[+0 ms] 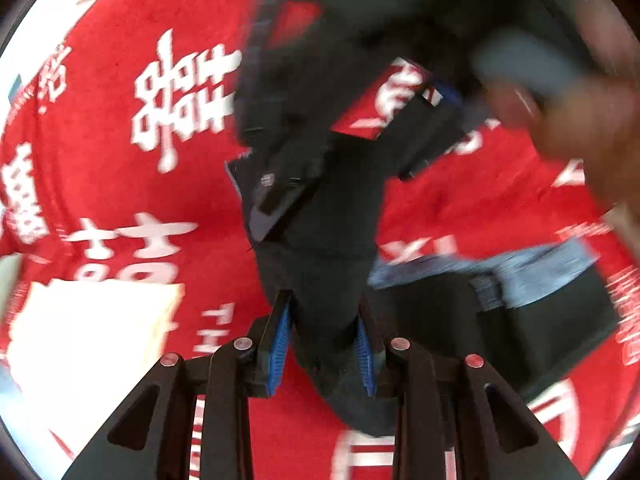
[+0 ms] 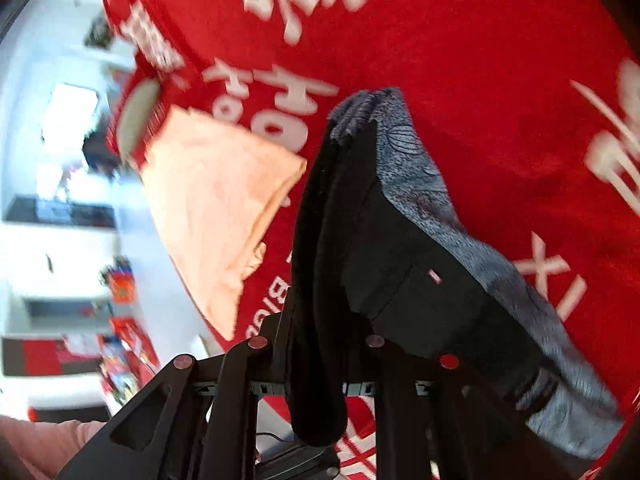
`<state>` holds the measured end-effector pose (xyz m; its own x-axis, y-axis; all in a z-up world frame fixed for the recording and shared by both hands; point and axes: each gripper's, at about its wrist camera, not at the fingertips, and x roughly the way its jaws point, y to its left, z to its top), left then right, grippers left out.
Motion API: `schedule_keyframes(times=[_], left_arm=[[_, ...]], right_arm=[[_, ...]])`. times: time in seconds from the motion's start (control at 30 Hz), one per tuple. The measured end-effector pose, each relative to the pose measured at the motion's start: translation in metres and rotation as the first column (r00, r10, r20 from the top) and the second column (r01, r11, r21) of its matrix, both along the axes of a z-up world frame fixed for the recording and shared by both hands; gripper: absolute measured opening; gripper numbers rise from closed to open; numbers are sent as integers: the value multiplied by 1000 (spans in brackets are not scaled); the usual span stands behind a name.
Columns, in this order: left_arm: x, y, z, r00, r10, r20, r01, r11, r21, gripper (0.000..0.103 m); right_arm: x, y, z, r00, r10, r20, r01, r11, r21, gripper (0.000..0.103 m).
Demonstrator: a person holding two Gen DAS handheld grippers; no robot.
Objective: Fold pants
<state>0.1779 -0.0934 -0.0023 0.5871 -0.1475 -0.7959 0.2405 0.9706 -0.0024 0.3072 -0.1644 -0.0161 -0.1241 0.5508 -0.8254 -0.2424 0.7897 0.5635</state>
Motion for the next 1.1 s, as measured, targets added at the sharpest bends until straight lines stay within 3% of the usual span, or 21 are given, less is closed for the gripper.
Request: schedule_keyframes(times=[0.17, 0.27, 0.4, 0.57, 0.83, 0.97, 1.1], left_arm=[[-9, -38, 28, 990, -135, -48, 123, 973, -195, 31], [-17, -74, 36, 970, -234, -65, 212, 946, -245, 31], [-33, -135, 37, 936, -346, -67, 323, 918, -230, 31], [-53, -197, 27, 895, -436, -96, 408, 887, -217, 31], [-72, -266, -26, 842, -499, -205, 475, 866, -156, 31], [-83, -283, -51, 826, -512, -236, 505, 858, -94, 31], [-89, -286, -55, 815, -527, -239, 530, 846, -57, 32]], right_arm=[[-45, -91, 40, 980, -178, 84, 172, 982, 71, 17], [-67, -140, 57, 961, -255, 111, 247, 966, 81, 17], [-97, -195, 66, 933, -334, 133, 328, 942, 70, 17], [-131, -261, 53, 881, -461, 105, 457, 887, 59, 17], [-157, -329, -5, 835, -547, 57, 549, 836, -24, 17], [-172, -353, -42, 811, -585, 1, 584, 810, -45, 17], [-182, -364, -60, 781, -623, -32, 623, 782, -30, 19]])
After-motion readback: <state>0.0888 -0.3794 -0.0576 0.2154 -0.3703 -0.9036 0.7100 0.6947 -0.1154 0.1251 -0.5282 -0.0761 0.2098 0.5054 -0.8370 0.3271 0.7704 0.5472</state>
